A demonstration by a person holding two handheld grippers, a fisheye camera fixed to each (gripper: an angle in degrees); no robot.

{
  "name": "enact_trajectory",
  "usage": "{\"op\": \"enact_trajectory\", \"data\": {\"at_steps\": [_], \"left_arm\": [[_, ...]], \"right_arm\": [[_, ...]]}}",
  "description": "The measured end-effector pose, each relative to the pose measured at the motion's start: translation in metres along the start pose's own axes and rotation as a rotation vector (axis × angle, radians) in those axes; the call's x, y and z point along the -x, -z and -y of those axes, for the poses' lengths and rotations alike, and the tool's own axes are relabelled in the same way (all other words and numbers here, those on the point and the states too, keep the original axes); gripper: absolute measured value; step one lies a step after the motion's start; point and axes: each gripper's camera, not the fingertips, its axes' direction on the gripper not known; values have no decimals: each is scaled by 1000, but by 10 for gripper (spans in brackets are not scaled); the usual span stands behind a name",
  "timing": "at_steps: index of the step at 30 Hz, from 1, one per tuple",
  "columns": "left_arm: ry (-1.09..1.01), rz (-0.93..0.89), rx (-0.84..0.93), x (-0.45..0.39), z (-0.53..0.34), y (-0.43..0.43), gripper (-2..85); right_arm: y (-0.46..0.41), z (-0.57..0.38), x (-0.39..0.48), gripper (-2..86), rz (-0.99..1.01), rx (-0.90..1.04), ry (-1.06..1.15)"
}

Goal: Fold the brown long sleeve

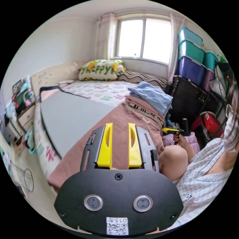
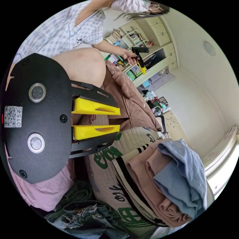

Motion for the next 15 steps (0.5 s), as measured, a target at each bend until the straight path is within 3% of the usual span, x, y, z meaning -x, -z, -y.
{"op": "enact_trajectory", "data": {"at_steps": [3, 7, 12, 15], "left_arm": [[-21, -136, 98, 4, 89, -83, 90], [31, -85, 207, 11, 170, -184, 108], [37, 34, 327, 11, 212, -262, 114], [37, -20, 403, 14, 219, -293, 106]], "right_arm": [[1, -5, -4, 72, 3, -13, 1], [2, -11, -16, 84, 86, -6, -22], [21, -15, -28, 99, 74, -17, -8], [23, -13, -30, 145, 2, 0, -4]]}}
